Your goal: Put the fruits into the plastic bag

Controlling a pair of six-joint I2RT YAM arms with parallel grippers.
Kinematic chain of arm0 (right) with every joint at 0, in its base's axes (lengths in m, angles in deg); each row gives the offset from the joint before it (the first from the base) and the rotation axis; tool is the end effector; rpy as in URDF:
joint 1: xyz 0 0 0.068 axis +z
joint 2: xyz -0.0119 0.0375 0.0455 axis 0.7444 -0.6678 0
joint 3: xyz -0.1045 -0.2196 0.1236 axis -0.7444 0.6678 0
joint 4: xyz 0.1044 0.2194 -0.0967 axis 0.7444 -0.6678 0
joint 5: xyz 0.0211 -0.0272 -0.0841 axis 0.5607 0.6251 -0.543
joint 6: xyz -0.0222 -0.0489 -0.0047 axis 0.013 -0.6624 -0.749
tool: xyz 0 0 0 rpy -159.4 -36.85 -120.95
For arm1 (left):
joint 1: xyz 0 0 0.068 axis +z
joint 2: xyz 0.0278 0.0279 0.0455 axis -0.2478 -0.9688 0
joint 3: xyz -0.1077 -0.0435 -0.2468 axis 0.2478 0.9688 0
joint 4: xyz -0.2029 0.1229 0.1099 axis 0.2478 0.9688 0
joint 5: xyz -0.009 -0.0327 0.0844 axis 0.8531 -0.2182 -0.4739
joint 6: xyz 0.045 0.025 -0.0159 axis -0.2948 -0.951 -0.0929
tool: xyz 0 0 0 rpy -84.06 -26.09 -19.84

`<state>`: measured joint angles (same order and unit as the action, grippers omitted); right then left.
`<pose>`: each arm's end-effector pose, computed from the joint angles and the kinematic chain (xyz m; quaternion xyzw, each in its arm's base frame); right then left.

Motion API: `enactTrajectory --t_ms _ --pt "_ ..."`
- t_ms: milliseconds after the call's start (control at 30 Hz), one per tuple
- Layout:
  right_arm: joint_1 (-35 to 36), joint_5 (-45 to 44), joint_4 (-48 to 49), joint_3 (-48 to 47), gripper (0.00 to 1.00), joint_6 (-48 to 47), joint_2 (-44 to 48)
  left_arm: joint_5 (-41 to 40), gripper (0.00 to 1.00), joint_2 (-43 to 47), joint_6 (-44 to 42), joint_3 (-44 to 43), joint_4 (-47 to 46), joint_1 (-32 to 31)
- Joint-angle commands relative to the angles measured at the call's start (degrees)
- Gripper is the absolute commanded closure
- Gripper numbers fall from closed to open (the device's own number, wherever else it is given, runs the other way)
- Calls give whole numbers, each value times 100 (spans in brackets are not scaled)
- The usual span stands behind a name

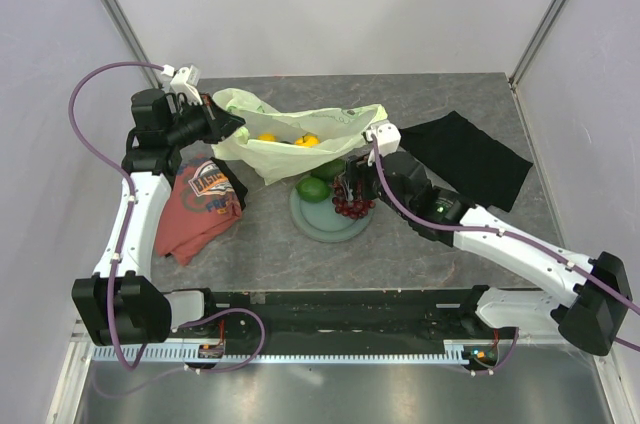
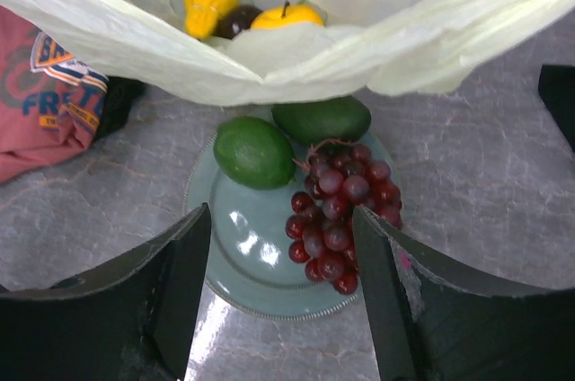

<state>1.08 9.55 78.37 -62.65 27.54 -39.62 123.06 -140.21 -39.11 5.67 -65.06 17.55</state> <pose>0.1858 0.1988 0.3201 -0.1399 0.8095 0.2029 0.5329 0.2804 -0.0068 0.3662 0.0667 0.7890 -0.3298 0.5141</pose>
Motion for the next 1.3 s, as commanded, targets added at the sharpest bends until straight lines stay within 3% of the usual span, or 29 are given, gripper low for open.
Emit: enactTrajectory --t_ms 0,167,500,1267 --pt "3 -193 -249 189 29 221 22 -53 99 49 -103 -16 -18 40" --pt "3 -201 -416 348 34 528 -30 -44 98 58 -103 -25 -9 49" --pt "3 -333 -645 331 48 1109 -988 -62 99 58 -103 -16 -9 49" --pt "-67 -395 -645 383 56 1171 -1516 -71 98 67 -120 -25 8 40"
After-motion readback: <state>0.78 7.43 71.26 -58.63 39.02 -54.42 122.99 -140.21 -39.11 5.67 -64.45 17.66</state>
